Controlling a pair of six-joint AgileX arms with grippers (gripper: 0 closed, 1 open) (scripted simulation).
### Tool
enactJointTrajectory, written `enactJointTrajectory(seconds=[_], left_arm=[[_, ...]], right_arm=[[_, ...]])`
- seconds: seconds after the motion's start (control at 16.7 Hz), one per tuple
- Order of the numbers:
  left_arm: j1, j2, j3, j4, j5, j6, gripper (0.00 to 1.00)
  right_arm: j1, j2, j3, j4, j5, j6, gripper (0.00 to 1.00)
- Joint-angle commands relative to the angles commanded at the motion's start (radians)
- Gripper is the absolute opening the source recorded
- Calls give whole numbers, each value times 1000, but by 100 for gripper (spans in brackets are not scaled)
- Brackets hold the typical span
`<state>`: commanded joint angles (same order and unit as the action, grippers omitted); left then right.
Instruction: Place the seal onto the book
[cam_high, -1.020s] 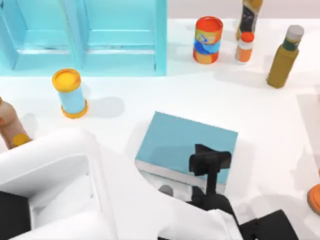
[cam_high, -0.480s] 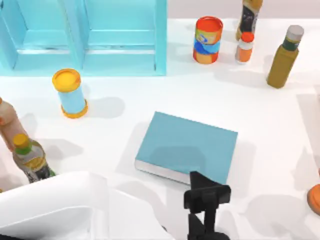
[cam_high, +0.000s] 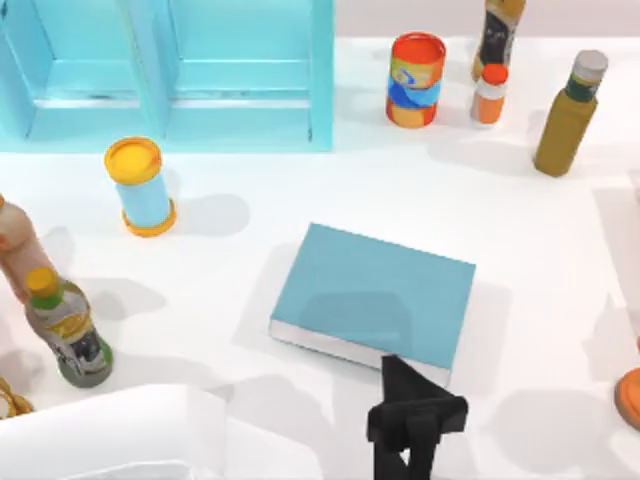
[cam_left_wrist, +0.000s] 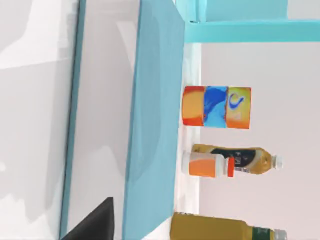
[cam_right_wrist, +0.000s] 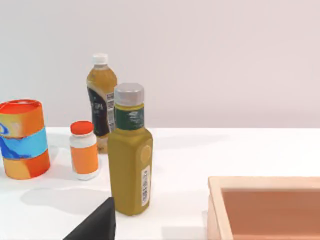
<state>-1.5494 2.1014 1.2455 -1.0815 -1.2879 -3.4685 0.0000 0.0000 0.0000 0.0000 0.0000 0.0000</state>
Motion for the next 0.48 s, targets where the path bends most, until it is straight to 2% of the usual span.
enactJointTrajectory(seconds=[0.3,0.48], left_arm=[[20,-14,-9,2,0,27,100],[83,-82,-37,25,5,146,100]], right_arm=[[0,0,0,0,0,0,100],[0,0,0,0,0,0,100]])
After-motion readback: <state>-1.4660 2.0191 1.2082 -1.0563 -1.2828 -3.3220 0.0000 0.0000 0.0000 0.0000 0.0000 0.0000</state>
